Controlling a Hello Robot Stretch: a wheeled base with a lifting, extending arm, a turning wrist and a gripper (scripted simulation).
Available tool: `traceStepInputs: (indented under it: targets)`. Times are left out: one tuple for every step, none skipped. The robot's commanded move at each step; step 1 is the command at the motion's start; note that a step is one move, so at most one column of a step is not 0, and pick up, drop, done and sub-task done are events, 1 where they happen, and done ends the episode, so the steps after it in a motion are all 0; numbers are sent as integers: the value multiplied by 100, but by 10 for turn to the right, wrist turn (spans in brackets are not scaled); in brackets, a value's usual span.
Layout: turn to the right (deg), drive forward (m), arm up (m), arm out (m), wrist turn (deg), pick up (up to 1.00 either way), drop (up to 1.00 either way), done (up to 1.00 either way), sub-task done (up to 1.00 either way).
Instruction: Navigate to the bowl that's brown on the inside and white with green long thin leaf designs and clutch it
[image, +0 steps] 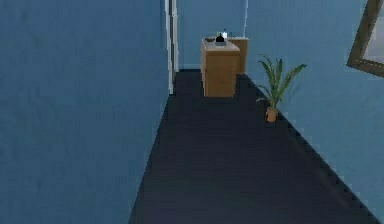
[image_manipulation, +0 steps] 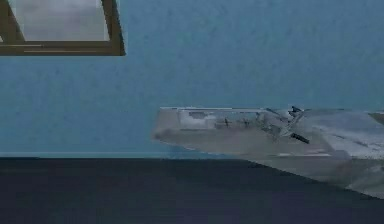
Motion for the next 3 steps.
traceStepInputs:
  targets:
    - [0, 100, 0, 0, 0, 0, 0, 0, 0]
    - [0, 100, 0, 0, 0, 0, 0, 0, 0]
    - [0, 100, 0, 0, 0, 0, 0, 0, 0]
